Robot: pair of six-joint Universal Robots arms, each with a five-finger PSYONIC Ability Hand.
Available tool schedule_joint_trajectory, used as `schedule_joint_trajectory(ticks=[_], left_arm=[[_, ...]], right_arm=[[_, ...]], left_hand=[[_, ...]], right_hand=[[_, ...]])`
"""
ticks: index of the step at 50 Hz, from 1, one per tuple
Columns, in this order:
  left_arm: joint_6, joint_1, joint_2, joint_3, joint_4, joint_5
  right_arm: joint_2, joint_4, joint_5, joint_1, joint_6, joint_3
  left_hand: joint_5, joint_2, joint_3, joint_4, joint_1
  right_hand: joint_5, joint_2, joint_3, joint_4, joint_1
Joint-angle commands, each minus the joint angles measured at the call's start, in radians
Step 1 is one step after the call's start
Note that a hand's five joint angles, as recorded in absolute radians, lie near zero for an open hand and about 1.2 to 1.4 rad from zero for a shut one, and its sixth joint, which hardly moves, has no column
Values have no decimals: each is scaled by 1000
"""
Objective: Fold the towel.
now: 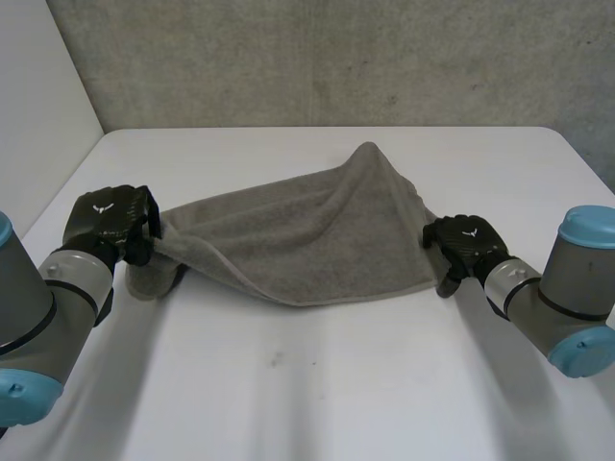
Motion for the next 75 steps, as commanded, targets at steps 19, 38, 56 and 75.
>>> schedule_joint_trajectory(ticks=[19,38,56,75], left_arm=[[0,1,-8,0,1,0],[0,-2,-14,51,1,0],[-124,-12,368,170,-160,18],[-130,-34,-44,371,-254,57]], right_arm=[[95,51,39,40,3,-207],[-33,312,12,23,102,-418],[-699,548,-146,-135,179,-482],[-328,1025,-25,-36,-324,-728]], left_hand=[[193,178,180,177,201],[193,178,180,177,201],[193,178,180,177,201],[193,178,180,177,201]], right_hand=[[161,125,119,122,115],[876,840,835,837,830],[876,840,835,837,830],[876,840,835,837,830]])
